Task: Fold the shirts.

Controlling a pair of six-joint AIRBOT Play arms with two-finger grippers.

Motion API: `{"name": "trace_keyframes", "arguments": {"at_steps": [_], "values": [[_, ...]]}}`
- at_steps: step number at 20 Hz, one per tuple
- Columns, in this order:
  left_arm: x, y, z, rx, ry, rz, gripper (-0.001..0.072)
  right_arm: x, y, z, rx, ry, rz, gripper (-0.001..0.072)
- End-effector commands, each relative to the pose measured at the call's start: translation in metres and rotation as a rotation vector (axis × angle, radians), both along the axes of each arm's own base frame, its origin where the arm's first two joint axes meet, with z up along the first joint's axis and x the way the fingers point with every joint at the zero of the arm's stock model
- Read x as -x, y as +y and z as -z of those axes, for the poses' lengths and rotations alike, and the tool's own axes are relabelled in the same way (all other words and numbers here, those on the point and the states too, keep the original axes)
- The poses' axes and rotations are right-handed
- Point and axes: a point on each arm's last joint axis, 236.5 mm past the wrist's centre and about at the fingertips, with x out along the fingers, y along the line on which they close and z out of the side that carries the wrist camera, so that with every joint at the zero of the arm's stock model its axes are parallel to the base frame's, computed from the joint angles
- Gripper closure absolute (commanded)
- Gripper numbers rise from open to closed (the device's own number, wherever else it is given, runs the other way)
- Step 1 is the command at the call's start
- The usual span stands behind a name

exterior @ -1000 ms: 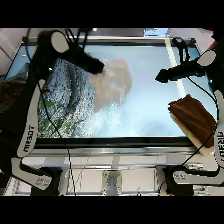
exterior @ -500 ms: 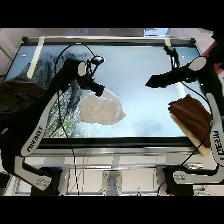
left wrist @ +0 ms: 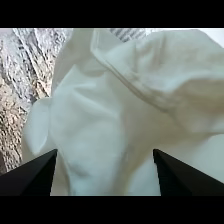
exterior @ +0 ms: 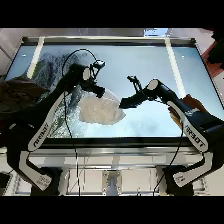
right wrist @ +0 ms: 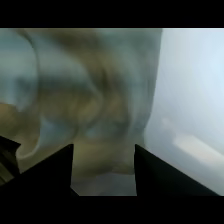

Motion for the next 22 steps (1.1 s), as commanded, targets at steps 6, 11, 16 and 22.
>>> {"name": "trace_keyframes", "arguments": {"at_steps": [6,11,16,22], "values": [[0.022,0.024,0.073,-0.151,0.189,0.009,0.0503,-0.025,0.028,0.015,-0.038,-0.075,0.092,0.0464],[0.019,0.037,0.071,-0.207,0.176,0.01,0.0693,-0.041,0.016,0.016,0.005,-0.141,0.103,0.0676],[-0.038,0.046,-0.041,-0.204,-0.099,-0.111,0.0693,-0.081,-0.027,-0.057,0.015,-0.258,0.127,0.0678],[-0.035,-0.005,-0.268,0.234,-0.531,-0.061,0.0693,-0.107,-0.097,-0.25,0.109,-0.687,0.196,0.0679]]}}
